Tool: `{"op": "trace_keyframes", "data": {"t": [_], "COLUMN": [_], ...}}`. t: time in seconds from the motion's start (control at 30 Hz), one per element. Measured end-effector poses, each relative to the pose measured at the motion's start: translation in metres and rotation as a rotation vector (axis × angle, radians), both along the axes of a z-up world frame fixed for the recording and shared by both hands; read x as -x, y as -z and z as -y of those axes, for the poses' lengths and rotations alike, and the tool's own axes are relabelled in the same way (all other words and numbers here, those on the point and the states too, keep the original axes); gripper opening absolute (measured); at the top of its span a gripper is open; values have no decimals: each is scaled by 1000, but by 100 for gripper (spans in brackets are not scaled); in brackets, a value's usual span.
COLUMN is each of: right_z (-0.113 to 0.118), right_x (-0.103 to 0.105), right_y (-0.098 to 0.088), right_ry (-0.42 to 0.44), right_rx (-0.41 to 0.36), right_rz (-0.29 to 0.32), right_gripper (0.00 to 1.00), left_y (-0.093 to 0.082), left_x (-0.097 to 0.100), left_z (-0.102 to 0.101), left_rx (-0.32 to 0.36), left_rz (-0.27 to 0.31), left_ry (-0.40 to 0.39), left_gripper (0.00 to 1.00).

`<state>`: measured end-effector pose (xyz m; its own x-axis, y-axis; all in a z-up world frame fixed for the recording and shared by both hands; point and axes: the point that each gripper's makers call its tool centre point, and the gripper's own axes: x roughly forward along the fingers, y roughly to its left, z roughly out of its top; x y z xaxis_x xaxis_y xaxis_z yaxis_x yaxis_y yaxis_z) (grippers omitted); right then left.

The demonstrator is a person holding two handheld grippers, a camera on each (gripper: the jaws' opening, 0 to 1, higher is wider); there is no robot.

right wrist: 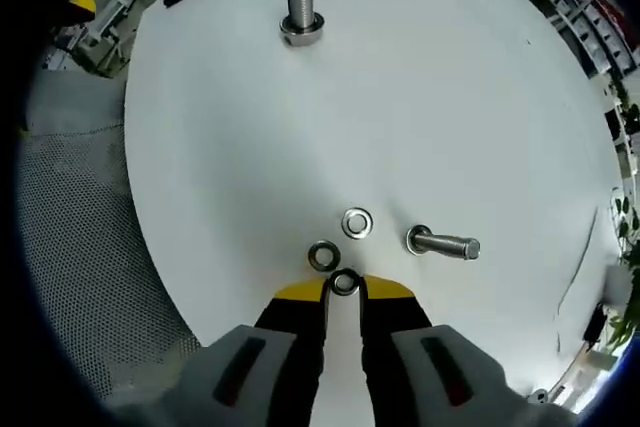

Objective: Place the washer onto the threaded stud by aligning its center hole with the stud, sliding it down to the base, and recovering from edge contact or off-axis alignment until the washer reaches the visible bottom stop.

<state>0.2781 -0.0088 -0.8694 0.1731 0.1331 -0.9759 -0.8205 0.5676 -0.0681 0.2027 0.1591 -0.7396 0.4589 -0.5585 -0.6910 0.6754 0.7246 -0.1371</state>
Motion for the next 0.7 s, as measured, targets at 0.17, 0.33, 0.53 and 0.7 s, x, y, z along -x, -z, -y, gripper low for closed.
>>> {"op": "trace_keyframes", "data": {"t": [0.17,0.33,0.53,0.7], "right_z": [2,10,11,8], "right_x": [-1,-7,-16,-26], "right_y": [-2,-9,-23,-43], "right_ry": [77,117,118,102], "right_rx": [-51,-62,-78,-99], "right_rz": [-21,-5,11,54], "right_gripper": [13,14,14,14], "left_y": [-1,0,0,0], "left_x": [-1,-1,-1,-1], "left_z": [0,-1,-2,-1], "left_rx": [3,-2,-1,-2], "left_rz": [3,0,1,2], "left_ry": [-3,-3,-8,-5], "left_gripper": [42,42,41,41]}}
